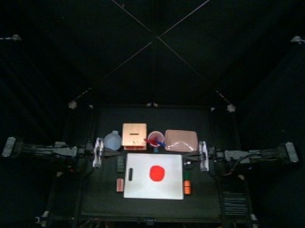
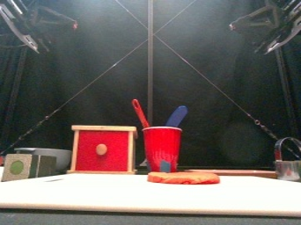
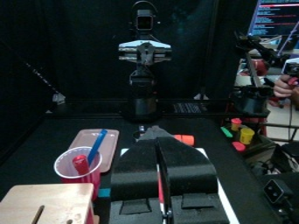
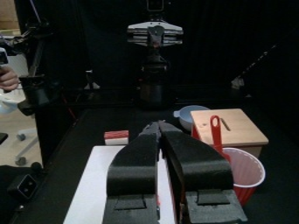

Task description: Place dough onto plate

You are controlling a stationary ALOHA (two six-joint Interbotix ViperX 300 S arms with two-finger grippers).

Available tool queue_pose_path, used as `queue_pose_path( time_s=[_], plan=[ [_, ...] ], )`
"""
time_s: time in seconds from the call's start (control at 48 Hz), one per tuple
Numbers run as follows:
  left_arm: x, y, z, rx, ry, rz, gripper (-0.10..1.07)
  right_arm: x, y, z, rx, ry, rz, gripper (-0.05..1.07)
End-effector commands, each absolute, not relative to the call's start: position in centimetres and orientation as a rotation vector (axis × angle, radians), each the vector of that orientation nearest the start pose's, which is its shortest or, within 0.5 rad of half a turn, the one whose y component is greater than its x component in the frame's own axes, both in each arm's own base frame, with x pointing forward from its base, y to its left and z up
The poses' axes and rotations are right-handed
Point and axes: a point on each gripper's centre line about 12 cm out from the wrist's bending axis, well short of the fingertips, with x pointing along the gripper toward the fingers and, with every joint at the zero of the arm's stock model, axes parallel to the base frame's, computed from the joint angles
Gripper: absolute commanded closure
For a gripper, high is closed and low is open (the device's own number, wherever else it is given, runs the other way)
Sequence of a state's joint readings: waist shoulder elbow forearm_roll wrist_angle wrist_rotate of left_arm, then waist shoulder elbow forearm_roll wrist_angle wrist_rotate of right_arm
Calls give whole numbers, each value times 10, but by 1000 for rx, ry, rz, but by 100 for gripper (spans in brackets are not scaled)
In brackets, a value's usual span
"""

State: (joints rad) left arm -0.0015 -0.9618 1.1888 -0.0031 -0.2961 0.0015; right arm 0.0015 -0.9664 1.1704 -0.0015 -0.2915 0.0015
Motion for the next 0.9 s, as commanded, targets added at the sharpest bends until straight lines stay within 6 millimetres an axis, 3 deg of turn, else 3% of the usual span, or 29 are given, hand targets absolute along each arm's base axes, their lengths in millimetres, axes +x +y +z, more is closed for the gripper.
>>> queue_pose_path(
  time_s=[0.0, 0.229, 0.583, 0.771, 0.875],
  plan=[
    [204, -1, 284, 12, -49, -4, 96, 205, 2, 289, 0, -51, 12, 102],
    [217, -6, 263, 8, -12, -32, 96, 225, 5, 255, 120, 124, 11, 101],
    [241, -20, 243, 34, -23, -91, 95, 247, 4, 206, 899, 410, -207, 101],
    [239, -23, 241, 75, -29, -113, 95, 258, 9, 177, 1132, 532, -330, 99],
    [238, -23, 242, 88, -36, -119, 95, 269, 11, 167, 1164, 581, -367, 87]
  ],
)
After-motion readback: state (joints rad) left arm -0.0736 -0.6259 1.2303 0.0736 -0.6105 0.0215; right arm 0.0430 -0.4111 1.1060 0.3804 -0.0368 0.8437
